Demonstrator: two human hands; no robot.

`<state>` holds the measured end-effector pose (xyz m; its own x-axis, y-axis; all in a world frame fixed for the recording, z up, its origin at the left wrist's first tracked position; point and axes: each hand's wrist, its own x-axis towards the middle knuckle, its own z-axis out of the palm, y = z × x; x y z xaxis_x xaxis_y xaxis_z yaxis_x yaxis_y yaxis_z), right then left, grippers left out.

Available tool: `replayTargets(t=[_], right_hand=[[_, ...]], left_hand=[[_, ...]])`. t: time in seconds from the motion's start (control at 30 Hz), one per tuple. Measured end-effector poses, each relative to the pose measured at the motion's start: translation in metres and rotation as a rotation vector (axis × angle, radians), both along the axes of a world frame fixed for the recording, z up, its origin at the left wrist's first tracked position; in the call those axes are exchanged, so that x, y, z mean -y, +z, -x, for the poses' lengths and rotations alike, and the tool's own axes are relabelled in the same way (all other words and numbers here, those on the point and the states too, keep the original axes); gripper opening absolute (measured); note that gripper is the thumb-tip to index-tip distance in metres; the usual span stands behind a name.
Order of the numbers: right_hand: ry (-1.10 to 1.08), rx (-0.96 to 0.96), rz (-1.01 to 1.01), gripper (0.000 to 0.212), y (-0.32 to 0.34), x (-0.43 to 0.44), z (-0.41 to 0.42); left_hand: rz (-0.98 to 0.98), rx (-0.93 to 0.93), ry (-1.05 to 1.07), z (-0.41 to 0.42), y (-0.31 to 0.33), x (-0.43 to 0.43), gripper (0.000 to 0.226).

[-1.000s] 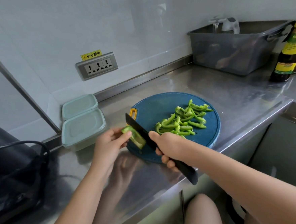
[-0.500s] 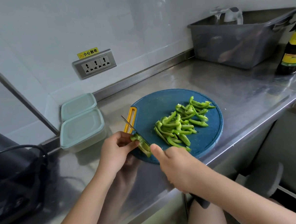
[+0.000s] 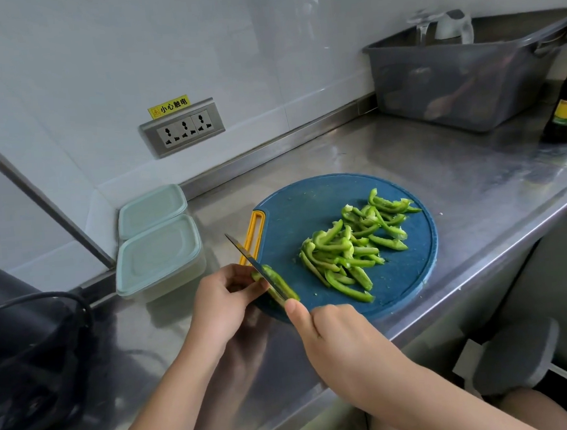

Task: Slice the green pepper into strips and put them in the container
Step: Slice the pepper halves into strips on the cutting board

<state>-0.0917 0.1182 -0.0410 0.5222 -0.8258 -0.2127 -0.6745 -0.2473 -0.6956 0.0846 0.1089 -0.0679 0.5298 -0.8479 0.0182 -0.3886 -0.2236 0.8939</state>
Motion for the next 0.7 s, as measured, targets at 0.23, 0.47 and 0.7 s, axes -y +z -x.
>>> replayTargets(t=[0.23, 0.47, 0.7], right_hand=[[0.054, -0.056, 0.014, 0.054, 0.004, 0.008, -0.003], [0.14, -0.015, 0.042, 0.048, 0.008, 0.011, 0.001], [0.1, -0.103, 0.017, 0.044, 0.01, 0.024, -0.014]], left_hand=[[0.003, -0.043, 0.018, 0.003, -0.001, -0.002, 0.011], [0.016, -0.09, 0.006, 0.008, 0.001, -0.004, 0.012], [0.018, -0.116, -0.013, 0.005, -0.002, -0.006, 0.014]])
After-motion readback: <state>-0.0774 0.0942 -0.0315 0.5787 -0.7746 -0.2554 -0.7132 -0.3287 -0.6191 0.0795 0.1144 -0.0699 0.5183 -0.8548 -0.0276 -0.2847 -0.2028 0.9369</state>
